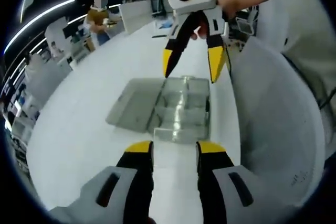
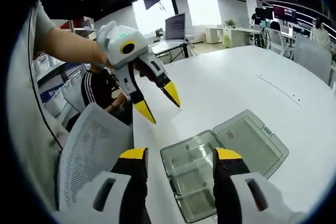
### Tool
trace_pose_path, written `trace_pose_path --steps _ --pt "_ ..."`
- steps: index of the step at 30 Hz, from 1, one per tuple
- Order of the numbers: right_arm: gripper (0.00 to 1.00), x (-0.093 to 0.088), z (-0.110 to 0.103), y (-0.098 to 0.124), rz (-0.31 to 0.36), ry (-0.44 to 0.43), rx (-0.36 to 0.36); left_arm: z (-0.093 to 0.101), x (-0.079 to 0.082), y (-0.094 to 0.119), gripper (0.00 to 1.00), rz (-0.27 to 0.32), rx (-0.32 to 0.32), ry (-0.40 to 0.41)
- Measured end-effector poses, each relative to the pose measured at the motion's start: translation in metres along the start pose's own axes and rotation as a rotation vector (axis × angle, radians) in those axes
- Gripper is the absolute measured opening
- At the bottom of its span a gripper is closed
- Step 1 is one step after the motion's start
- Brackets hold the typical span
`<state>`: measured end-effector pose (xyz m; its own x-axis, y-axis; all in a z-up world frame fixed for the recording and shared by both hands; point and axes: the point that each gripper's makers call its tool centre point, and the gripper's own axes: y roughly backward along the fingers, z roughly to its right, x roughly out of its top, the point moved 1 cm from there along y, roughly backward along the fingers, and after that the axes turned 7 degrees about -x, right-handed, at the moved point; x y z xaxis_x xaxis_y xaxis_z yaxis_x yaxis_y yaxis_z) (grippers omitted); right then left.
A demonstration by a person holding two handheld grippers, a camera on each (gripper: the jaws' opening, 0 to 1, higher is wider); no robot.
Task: Insert the divider into the dual guide fixture by aligning both edges with the guide slots and pushing it downward to the bottom, including one-sided entry, uneven engagement, binding, and posture correction.
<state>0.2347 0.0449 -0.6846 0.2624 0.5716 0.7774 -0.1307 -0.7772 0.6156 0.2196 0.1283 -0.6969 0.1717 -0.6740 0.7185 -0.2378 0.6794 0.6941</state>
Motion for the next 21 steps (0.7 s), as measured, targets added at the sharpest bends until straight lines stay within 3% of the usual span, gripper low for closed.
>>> trace_pose_path --steps 10,21 --pt "0.42 0.008 -0.004 -0.007 0.023 -0.058 0.028 0.001 0.024 -0.003 0.29 0.038 0.024 -0.023" --pt "0.37 0.020 -0.004 -0.008 0.065 -0.170 0.064 0.002 0.039 -0.009 0.29 0.082 0.051 -0.032"
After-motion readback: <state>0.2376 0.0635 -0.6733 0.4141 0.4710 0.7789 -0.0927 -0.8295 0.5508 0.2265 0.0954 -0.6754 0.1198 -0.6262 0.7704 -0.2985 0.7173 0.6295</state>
